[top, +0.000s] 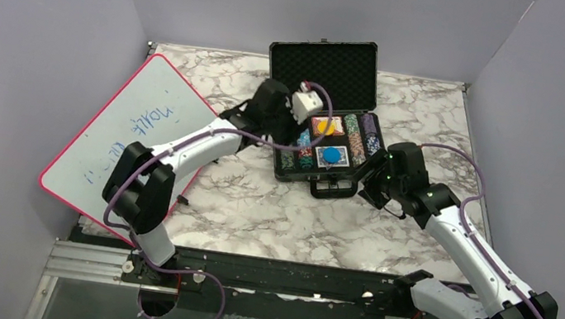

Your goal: Pack up texas hold em set

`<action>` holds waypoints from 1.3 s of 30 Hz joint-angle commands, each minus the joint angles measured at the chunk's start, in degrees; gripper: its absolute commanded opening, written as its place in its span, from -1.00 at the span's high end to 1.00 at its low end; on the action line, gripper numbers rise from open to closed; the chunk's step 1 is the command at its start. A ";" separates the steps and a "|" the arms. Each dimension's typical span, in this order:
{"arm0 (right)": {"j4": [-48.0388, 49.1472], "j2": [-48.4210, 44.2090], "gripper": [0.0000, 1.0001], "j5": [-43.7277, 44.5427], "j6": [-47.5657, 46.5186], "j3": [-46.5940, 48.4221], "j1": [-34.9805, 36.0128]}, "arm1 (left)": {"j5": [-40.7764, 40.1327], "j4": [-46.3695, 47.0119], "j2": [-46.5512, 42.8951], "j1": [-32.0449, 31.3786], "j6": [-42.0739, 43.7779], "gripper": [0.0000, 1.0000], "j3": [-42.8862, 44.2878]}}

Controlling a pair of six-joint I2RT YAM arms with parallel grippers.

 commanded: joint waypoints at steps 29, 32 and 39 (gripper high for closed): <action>-0.93 -4.19 -0.35 -1.80 -0.79 -2.11 -0.40 | -18.34 0.66 33.94 19.67 -36.89 0.34 43.95; -1.19 -4.44 -0.35 -1.52 -0.70 -1.92 -0.40 | -15.69 -0.64 36.21 19.79 -36.31 0.35 47.33; -2.03 -5.23 -0.35 -1.03 -0.55 -1.70 -0.40 | -12.90 -2.59 39.84 19.81 -37.63 0.34 51.12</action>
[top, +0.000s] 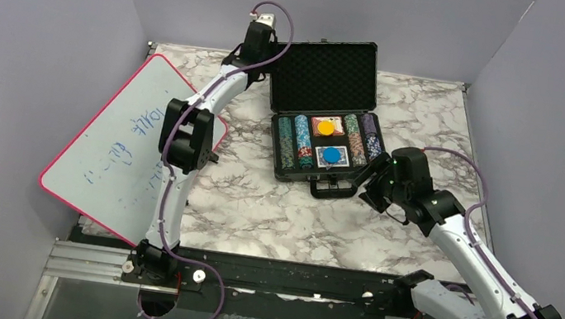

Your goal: Pack up texas hold em set

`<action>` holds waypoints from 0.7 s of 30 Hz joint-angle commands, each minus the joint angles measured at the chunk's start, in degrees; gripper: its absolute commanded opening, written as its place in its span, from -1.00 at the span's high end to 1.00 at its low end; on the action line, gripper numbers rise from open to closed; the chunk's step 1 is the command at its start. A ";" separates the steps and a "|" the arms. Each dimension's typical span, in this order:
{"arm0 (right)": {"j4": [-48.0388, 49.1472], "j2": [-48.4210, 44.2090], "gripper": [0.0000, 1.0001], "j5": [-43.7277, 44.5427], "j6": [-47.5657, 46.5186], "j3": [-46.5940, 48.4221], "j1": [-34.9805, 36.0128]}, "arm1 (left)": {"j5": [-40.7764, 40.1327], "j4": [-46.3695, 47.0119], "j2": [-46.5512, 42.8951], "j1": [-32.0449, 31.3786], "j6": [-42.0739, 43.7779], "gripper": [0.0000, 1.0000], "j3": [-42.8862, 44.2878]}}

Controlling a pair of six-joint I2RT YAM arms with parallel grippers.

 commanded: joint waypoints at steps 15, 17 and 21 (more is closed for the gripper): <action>-2.75 -2.14 -0.35 5.02 -2.44 2.89 -0.40 | -1.78 2.24 -9.59 -2.39 4.62 1.00 -7.74; -3.04 -1.82 -0.35 5.84 -2.89 3.69 -0.40 | -3.31 4.88 -14.07 -3.41 5.27 1.00 -13.45; -4.32 -1.44 -0.35 8.55 -3.52 5.35 -0.40 | -5.28 9.30 -22.19 -5.28 5.41 1.00 -23.92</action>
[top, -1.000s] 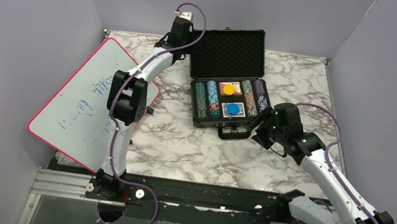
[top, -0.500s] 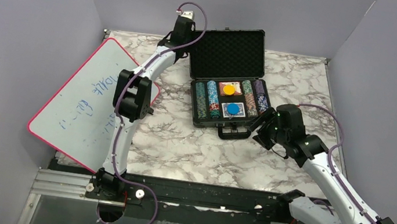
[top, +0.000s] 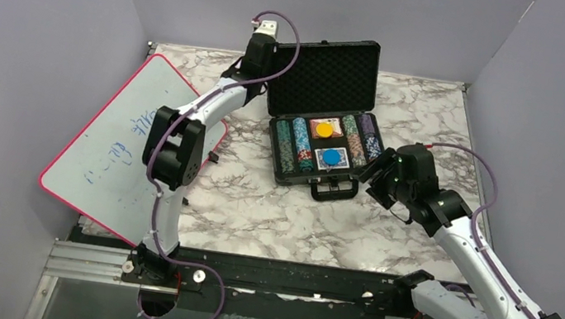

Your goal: Pack up texas hold em set

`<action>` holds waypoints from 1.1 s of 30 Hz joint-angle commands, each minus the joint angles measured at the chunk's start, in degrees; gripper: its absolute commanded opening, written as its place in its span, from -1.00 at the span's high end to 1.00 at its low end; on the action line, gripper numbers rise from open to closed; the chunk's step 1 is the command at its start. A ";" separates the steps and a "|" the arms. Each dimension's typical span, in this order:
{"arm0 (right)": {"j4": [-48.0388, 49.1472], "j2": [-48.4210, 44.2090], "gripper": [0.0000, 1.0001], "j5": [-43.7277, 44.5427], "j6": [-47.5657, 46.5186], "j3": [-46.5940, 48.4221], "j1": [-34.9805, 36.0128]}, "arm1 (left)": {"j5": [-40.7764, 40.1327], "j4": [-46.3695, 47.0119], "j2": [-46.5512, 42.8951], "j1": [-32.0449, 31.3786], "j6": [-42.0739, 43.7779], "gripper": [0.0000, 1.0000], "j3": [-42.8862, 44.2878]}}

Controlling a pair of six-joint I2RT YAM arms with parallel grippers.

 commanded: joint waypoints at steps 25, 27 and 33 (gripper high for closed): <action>-4.21 0.42 -0.35 10.35 -1.26 5.61 -0.40 | -5.36 9.23 -42.65 -18.82 0.76 0.30 -49.12; -5.90 -0.06 -0.35 11.25 -1.33 6.04 -0.40 | 4.07 5.51 -44.66 -18.82 -0.93 0.17 -48.65; -6.43 -9.37 -0.39 14.47 -3.39 3.15 -0.40 | 34.11 3.38 -53.18 -18.82 -4.98 -0.02 -53.13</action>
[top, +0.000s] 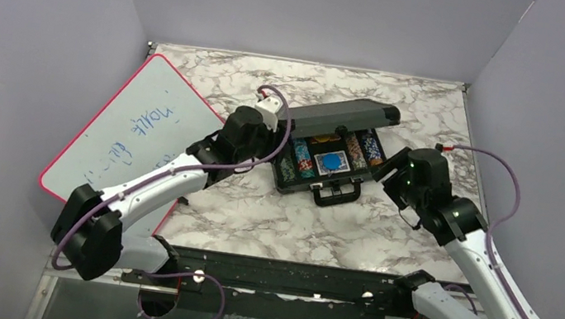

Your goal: Pack up texas hold em set

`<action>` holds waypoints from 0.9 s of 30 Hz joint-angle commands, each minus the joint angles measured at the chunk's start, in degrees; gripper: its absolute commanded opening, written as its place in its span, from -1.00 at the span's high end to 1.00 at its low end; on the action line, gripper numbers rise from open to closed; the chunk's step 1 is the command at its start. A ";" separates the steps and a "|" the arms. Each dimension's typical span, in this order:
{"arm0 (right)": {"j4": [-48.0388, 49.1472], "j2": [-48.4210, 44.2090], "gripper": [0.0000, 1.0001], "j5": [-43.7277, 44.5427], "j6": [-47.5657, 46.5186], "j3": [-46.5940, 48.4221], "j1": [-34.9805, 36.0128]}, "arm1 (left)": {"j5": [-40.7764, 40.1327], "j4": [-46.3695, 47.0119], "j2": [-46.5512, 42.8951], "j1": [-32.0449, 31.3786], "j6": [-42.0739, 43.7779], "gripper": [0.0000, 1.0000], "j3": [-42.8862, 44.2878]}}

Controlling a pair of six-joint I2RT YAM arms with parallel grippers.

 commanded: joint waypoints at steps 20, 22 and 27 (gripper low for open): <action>21.50 8.67 -0.62 -21.00 -9.24 -11.74 -0.40 | 14.07 -2.94 7.34 -0.96 -4.77 0.01 6.92; 27.17 9.25 -0.63 -23.23 -9.13 -14.41 -0.40 | 11.77 -6.94 10.87 -1.00 -3.84 0.15 8.97; 34.02 9.19 -0.79 -25.54 -8.65 -19.71 -0.40 | 11.32 -10.10 14.28 -1.00 -3.42 0.28 7.42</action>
